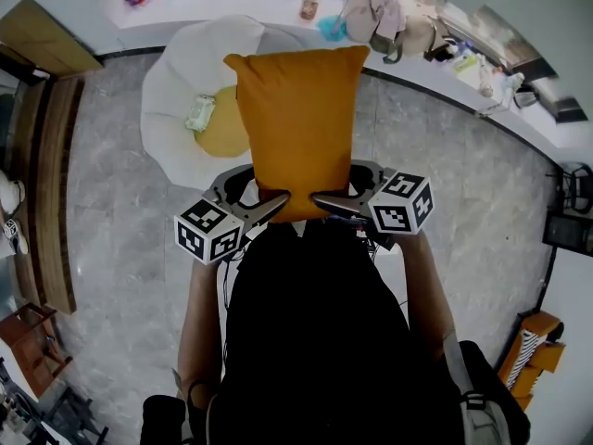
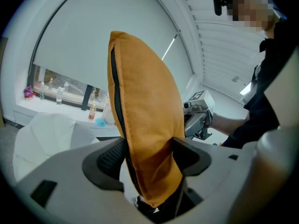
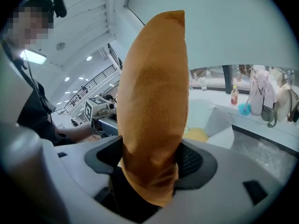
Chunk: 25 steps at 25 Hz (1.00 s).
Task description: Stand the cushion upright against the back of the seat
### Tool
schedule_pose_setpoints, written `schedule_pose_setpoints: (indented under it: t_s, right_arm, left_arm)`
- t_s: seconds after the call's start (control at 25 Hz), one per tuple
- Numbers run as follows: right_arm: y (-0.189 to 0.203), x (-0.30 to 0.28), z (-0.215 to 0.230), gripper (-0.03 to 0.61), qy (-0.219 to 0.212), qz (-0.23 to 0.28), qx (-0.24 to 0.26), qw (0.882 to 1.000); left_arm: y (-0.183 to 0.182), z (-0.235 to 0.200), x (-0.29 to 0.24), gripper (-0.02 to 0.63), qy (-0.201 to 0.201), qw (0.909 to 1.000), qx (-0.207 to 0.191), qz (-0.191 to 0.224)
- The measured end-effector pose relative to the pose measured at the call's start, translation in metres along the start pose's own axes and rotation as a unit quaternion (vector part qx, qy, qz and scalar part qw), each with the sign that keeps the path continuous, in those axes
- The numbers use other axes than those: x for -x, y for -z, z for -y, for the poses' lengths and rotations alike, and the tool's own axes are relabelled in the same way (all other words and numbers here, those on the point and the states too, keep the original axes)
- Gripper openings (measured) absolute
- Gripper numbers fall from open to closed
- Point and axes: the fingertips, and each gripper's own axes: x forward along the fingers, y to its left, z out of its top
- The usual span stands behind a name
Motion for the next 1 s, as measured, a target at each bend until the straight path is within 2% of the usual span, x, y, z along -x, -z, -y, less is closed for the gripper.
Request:
schedule_pose_setpoints:
  t_s: [0.28, 0.6, 0.76, 1.0]
  right_arm:
    - [-0.018, -0.028, 0.006, 0.342, -0.010, -0.031, 0.019, 0.999]
    - [-0.044, -0.062, 0.036, 0.345, -0.040, -0.070, 0.056, 0.995]
    - [-0.068, -0.073, 0.062, 0.348, -0.067, -0.083, 0.067, 0.992]
    - [-0.111, -0.076, 0.112, 0.350, -0.118, -0.090, 0.061, 0.987]
  left_arm:
    - [0.001, -0.030, 0.011, 0.336, -0.022, 0.9993, 0.027, 0.014]
    - [-0.003, -0.076, 0.006, 0.334, -0.075, 0.9956, 0.057, -0.003]
    - [-0.020, -0.102, -0.005, 0.333, -0.102, 0.9923, 0.068, -0.014]
    - [-0.062, -0.139, -0.035, 0.333, -0.138, 0.9871, 0.080, -0.011]
